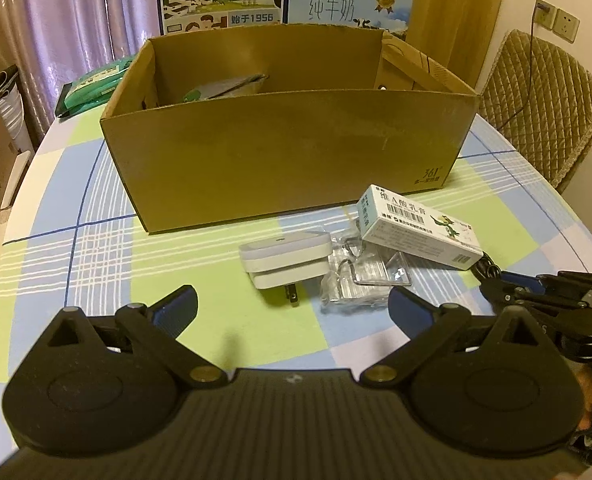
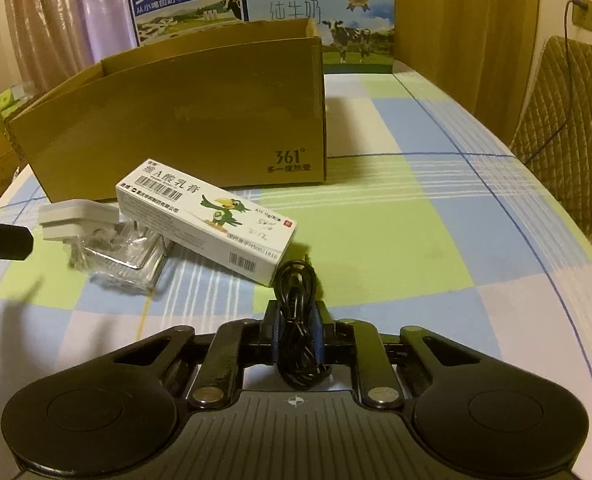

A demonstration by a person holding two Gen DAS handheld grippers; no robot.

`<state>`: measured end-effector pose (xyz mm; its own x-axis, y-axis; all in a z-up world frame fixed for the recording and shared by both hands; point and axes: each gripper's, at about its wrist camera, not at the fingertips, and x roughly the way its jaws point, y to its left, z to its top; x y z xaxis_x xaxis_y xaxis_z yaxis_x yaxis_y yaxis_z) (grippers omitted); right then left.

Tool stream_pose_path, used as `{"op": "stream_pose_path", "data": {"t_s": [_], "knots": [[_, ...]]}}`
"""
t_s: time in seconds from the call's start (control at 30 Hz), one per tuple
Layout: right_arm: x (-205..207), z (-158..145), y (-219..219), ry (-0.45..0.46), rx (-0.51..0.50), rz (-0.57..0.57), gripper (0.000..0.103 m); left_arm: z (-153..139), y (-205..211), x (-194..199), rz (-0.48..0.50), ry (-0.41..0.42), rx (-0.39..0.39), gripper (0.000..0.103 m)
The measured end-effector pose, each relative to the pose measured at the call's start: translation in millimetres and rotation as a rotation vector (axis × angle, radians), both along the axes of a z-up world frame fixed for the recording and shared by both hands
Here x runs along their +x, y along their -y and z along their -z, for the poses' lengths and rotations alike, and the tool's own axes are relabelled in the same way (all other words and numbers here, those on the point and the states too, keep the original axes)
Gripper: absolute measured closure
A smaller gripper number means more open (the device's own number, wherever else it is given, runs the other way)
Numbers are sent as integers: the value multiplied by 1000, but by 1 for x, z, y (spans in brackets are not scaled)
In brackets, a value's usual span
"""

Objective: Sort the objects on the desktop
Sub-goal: 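Grasp the black cable with the right gripper while left grasps the white plug adapter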

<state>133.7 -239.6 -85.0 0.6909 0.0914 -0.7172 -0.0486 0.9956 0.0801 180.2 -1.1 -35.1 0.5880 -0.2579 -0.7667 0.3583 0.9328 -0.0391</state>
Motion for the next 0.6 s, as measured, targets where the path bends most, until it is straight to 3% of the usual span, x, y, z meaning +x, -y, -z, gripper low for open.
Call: {"op": "stream_pose_path", "data": {"t_s": [0.43, 0.6], "knots": [[-9, -20, 9, 72, 62, 51, 91, 7, -6, 10, -54, -15, -32, 5], [-9, -30, 3, 103, 79, 28, 91, 8, -2, 20, -70, -1, -38, 11]]}}
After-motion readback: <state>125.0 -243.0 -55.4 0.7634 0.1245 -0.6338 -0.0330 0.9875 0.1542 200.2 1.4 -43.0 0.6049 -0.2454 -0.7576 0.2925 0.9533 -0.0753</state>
